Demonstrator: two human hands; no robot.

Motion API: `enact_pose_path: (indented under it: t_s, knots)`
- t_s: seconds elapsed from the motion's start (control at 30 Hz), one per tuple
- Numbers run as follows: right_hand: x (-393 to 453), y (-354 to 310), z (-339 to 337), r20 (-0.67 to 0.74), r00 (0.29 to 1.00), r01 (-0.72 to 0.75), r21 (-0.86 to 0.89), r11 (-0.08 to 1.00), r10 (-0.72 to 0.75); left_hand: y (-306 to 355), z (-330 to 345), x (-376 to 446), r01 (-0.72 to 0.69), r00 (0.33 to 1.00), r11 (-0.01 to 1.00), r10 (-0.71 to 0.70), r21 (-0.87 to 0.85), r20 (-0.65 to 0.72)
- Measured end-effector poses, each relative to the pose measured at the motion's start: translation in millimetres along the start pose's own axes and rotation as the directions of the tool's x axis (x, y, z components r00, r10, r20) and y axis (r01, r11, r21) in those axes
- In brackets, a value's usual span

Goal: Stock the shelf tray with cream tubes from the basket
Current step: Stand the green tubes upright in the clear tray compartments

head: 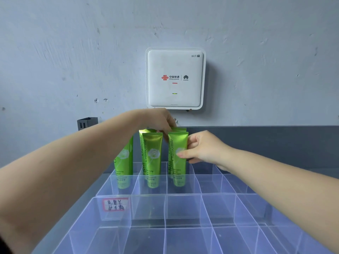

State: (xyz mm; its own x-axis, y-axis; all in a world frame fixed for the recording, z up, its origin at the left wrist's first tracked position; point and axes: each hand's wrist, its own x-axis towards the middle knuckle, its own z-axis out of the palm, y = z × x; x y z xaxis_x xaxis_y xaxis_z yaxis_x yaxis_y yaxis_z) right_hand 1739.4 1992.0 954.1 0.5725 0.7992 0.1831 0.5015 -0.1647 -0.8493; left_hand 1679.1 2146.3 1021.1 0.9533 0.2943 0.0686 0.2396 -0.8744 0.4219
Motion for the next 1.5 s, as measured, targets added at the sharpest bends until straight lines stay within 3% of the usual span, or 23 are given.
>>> enact_pose_path:
  t_s: [0.37,0.57,0.7,0.8,0.93,1.03,1.27,1.5]
  knots:
    - [-5,-6,-6,0.029,1.000,-0.004,-0.167,0.986,0.009,-10,-7,-7,-0.004,0.999,1.000,0.003,0.011,0.049]
    - [-10,-23,-17,-0.030,1.000,-0.005,-0.230,0.973,-0.002,-8,-24,-18,0.005,0.998,0.998,-0.009,-0.057,-0.060]
    - [-24,-33,-32,-0.102,0.991,0.041,-0.365,0.930,-0.084,3,-30,-28,0.003,0.963,0.994,-0.032,-0.107,-0.268]
    - [-41,-36,-41,-0.139,0.979,0.047,-0.565,0.824,-0.151,21,-23,-34,0.029,0.907,0.999,-0.019,0.016,-0.421]
    - [-76,-35,-45,-0.084,0.966,0.035,-0.894,0.447,-0.243,56,-3,-51,0.096,0.842,0.923,0.124,0.373,-0.525]
    - [-105,-30,-53,-0.019,0.965,0.064,-0.951,0.303,-0.263,85,19,-59,0.067,0.828,0.879,0.215,0.472,-0.517]
    - [-185,-6,-110,-0.028,0.979,0.005,-0.986,0.166,-0.199,165,87,-72,-0.050,0.863,0.843,0.306,0.535,-0.401]
    - [-301,31,-190,-0.207,0.977,-0.201,-0.975,0.099,-0.055,271,166,-82,-0.234,0.868,0.818,0.419,0.525,-0.267]
